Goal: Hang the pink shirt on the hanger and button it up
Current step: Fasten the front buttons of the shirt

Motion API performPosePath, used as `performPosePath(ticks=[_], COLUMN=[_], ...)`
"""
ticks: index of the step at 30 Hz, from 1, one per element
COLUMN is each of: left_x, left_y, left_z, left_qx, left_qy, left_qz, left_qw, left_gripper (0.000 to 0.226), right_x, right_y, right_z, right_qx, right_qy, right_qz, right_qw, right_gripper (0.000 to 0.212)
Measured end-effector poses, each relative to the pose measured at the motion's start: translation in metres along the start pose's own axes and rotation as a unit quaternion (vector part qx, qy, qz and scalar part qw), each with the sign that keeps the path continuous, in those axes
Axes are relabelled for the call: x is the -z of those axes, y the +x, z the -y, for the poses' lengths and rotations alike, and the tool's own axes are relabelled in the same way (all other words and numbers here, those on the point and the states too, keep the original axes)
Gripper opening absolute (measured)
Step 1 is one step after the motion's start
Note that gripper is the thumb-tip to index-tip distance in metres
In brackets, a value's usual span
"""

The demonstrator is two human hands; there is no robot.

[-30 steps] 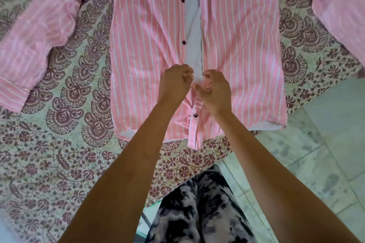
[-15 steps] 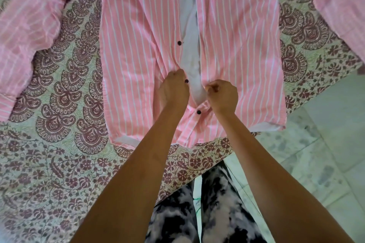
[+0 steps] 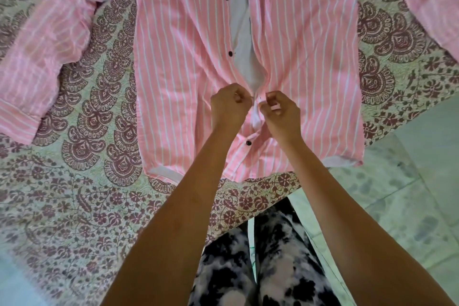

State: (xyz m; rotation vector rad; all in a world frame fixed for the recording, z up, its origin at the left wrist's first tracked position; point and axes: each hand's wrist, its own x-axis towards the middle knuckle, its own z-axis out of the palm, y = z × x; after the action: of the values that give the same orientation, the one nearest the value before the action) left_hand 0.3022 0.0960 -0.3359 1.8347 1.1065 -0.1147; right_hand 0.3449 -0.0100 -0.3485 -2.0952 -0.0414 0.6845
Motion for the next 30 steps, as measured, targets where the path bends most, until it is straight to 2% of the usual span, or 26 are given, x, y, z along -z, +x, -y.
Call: performPosePath(ticks=[5, 7, 13, 25, 30], left_x=[0.005, 0.007, 0.007, 0.011, 0.015], left_y=[-0.006, -0.010, -0.016, -0.014, -0.011], left_z=[-0.004, -0.006, -0.010, -0.003, 0.000], left_qx=[0.046, 0.043, 0.052, 0.038, 0.045], left_qy=[-0.092, -0.093, -0.105, -0.114, -0.140], left_qz=[0.010, 0.002, -0.004, -0.003, 0.013], left_qw=[0.995, 0.995, 0.993, 0.993, 0.989], left_gripper=[0.011, 0.011, 0.009, 0.012, 0.012], right_x=[-0.003, -0.003, -0.008, -0.020, -0.020], right_y=[-0.009, -0.011, -0.010, -0.018, -0.013], right_z=[0.000, 0.001, 0.002, 0.010, 0.008], right_qx=[0.006, 0.017, 0.012, -0.020, -0.072], right_qy=[0.053, 0.062, 0.072, 0.144, 0.205], right_qz=[-0.029, -0.047, -0.061, -0.050, -0.025], right_qw=[0.998, 0.997, 0.995, 0.988, 0.976], right_gripper=[0.005, 0.009, 0.002, 0.014, 0.031])
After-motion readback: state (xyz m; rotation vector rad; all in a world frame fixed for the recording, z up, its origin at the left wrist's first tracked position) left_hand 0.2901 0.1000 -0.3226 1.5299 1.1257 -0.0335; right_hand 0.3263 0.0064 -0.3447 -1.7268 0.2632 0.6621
